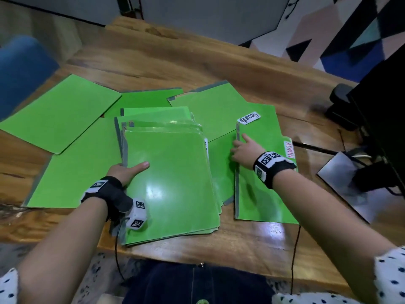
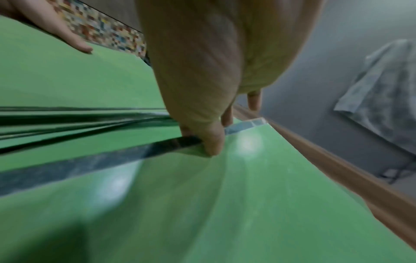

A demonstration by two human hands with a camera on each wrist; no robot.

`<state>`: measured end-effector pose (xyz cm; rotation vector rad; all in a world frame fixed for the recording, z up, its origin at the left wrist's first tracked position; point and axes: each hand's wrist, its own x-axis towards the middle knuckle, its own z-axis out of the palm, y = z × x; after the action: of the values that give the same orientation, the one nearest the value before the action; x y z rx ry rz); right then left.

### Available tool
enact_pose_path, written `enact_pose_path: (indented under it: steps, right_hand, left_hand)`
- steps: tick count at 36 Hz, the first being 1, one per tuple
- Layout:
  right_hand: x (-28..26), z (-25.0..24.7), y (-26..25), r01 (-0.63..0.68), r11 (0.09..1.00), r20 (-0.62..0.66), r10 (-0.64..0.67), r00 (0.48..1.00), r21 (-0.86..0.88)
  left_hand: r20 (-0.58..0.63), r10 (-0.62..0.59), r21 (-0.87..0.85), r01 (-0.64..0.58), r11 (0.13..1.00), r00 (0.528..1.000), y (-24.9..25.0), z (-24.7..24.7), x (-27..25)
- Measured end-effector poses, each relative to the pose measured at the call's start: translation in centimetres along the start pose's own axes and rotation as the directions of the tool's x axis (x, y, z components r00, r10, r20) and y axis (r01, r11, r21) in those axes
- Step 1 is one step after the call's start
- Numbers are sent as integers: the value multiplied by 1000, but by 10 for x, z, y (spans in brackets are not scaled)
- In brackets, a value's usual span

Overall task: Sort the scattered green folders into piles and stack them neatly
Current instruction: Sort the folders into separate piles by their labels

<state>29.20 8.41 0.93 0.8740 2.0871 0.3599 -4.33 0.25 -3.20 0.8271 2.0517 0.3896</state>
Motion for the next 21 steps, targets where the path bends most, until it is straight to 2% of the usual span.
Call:
enact_pose_path:
  steps: [4, 6, 7, 8, 9, 11, 13, 14, 17, 20, 21]
  right_hand:
    - [14, 13, -7, -98, 978, 2, 100, 995, 184]
    - [22, 8, -6, -207, 922, 19, 213, 977, 328]
    - [28, 4, -6, -273, 864, 51, 279, 959, 423]
    - [34, 0, -5, -344, 771, 103, 345, 933, 537]
    - [40, -6, -4, -402, 635, 157, 406, 900, 660]
    - [53, -15, 1, -462, 277, 280, 507, 815, 843]
    - [70, -18, 7, -455, -73, 419, 539, 731, 887]
    - [79, -19, 11, -439, -202, 472, 549, 690, 876]
    - [105, -12, 16, -372, -451, 576, 504, 644, 811]
    - [131, -3, 14, -326, -530, 585, 450, 674, 783]
    - [133, -8, 13, -335, -544, 604, 449, 658, 769]
  left_hand:
    - [-8, -18, -22, 18, 1000, 1000, 1, 0, -2]
    - [-15, -22, -18, 22, 1000, 1000, 2, 0, -2]
    - [-16, -21, -7, 21, 1000, 1000, 2, 0, -2]
    - [-14, -20, 6, 20, 1000, 1000, 3, 1, -2]
    - [-13, -21, 14, 21, 1000, 1000, 3, 1, -2]
    - [-17, -30, -1, 30, 1000, 999, 2, 1, -1]
    - [-16, -39, -26, 39, 999, 999, 0, 2, 2]
    - [-11, -41, -26, 41, 999, 999, 0, 1, 3]
    - [-8, -47, -27, 46, 999, 999, -1, 3, 8]
    - [-23, -40, -36, 39, 999, 999, -3, 4, 12]
    - [-27, -35, -35, 34, 999, 999, -3, 4, 14]
